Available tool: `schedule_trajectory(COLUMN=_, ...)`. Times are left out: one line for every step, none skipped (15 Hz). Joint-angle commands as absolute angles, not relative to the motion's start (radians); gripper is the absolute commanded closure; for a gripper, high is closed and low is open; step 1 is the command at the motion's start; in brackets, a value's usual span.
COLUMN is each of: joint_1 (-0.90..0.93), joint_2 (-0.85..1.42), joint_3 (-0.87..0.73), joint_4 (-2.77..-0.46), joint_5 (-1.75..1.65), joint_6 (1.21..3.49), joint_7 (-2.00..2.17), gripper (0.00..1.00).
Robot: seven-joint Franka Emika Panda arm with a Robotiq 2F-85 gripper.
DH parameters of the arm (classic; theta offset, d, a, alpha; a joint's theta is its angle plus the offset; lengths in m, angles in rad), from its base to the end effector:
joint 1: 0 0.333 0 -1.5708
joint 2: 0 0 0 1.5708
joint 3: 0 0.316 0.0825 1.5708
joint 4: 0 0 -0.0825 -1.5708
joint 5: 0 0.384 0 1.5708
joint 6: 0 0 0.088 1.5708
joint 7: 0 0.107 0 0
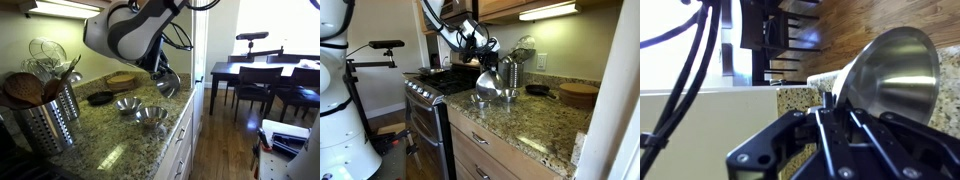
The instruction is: Transfer the beans from one bowl to the other
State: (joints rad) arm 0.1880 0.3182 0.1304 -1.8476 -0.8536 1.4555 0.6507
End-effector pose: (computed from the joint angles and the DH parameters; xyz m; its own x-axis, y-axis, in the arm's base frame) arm 0.5609 0.0877 0.3528 0.9765 -0.1707 -0.1315 0.0231 -0.5237 0.8516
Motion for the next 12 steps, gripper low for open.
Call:
schedule_trajectory(joint_1=0.106, joint_2=0.170, joint_3=0.082, joint_4=-1.950, joint_5=-0.745, joint_6=1.566, joint_7=0.658, gripper=0.92)
schedule_trajectory(joint_1=0.082, joint_2=0.149, joint_3=0.064, joint_4=-1.966, joint_5=-0.711, joint_6=1.601, joint_7=0.647, gripper=0.92)
schedule_trajectory(joint_1=0.061, joint_2=0.130, joint_3=0.046, joint_4=-1.979, joint_5=-0.676, joint_6=1.637, joint_7=0.640, gripper=0.92)
schedule_trajectory(joint_1=0.038, joint_2=0.117, joint_3=0.027, joint_4=-1.994, joint_5=-0.641, joint_6=1.677, joint_7=0.632, gripper=0.92)
schedule_trajectory(joint_1=0.019, joint_2=0.106, joint_3=0.008, joint_4=-2.008, joint_5=-0.607, joint_6=1.720, joint_7=0.627, gripper=0.92)
schedule_trajectory(joint_1=0.000, joint_2=0.101, joint_3=-0.010, joint_4=-2.024, joint_5=-0.573, joint_6=1.769, joint_7=0.623, gripper=0.92)
schedule_trajectory(joint_1=-0.017, joint_2=0.098, joint_3=-0.027, joint_4=-2.038, joint_5=-0.537, joint_6=1.817, joint_7=0.616, gripper=0.92)
schedule_trajectory(joint_1=-0.034, joint_2=0.102, joint_3=-0.045, joint_4=-2.050, joint_5=-0.499, joint_6=1.873, joint_7=0.607, gripper=0.92)
schedule_trajectory(joint_1=-0.049, joint_2=0.108, joint_3=-0.061, joint_4=-2.062, joint_5=-0.463, joint_6=1.930, joint_7=0.597, gripper=0.92)
schedule_trajectory(joint_1=-0.063, joint_2=0.115, joint_3=-0.076, joint_4=-2.075, joint_5=-0.424, joint_6=1.991, joint_7=0.585, gripper=0.92)
schedule_trajectory(joint_1=-0.077, joint_2=0.122, joint_3=-0.089, joint_4=-2.087, joint_5=-0.384, joint_6=2.052, joint_7=0.564, gripper=0.92)
schedule_trajectory(joint_1=-0.088, joint_2=0.131, joint_3=-0.100, joint_4=-2.098, joint_5=-0.341, joint_6=2.114, joint_7=0.540, gripper=0.92)
